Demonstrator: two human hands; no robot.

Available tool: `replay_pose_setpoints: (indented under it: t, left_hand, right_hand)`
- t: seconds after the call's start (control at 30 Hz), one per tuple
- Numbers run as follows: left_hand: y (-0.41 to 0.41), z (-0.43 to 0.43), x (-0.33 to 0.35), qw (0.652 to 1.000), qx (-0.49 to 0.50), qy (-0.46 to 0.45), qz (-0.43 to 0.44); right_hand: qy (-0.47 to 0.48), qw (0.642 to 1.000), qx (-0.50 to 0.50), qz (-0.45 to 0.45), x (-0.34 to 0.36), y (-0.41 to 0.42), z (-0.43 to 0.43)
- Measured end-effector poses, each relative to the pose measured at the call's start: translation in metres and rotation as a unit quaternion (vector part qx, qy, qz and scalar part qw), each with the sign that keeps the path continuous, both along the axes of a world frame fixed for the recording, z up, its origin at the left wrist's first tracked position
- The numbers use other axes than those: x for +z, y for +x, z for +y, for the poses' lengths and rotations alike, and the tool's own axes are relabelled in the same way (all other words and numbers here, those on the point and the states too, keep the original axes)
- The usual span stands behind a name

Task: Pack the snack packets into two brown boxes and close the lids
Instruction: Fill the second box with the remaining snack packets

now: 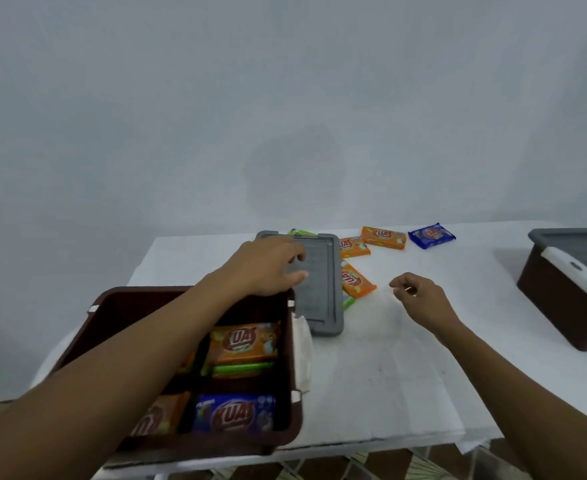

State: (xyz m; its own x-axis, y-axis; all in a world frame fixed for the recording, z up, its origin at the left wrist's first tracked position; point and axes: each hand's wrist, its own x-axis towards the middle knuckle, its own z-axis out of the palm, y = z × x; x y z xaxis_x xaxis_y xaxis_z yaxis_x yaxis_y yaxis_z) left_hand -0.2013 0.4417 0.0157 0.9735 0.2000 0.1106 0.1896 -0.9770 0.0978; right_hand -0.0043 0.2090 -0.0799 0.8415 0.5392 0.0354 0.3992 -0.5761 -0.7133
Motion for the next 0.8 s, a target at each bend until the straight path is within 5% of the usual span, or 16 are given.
replay_pose_setpoints:
  t: [0.23, 0.33, 0.5, 0.67, 0.8]
  left_hand:
    - [0.112, -0.052, -0.013, 0.981, -0.005, 0.005, 0.192]
    - [0.158, -0.075, -0.027, 0.972, 0.038, -0.076, 0.221]
    - [0.209, -0.096, -0.078, 0.981, 0.094, -0.100, 0.136]
    - [0.221, -0.110, -0.144, 0.979, 0.183, 0.026, 0.084]
    - [0.221, -0.114, -0.157, 0.979, 0.194, 0.045, 0.034]
  right_hand:
    - [-0.077, 0.997, -0.028, 0.004, -0.024, 0.097, -0.044]
    - [-0.096, 0.995, -0.033, 0.000, -0.036, 0.129, -0.049]
    - [-0.134, 0.988, -0.005, -0.078, -0.044, 0.164, -0.038]
    - [-0.092, 0.991, -0.006, -0.097, -0.047, 0.190, -0.026]
    - [-0.151, 0.981, 0.004, -0.120, -0.049, 0.207, -0.014]
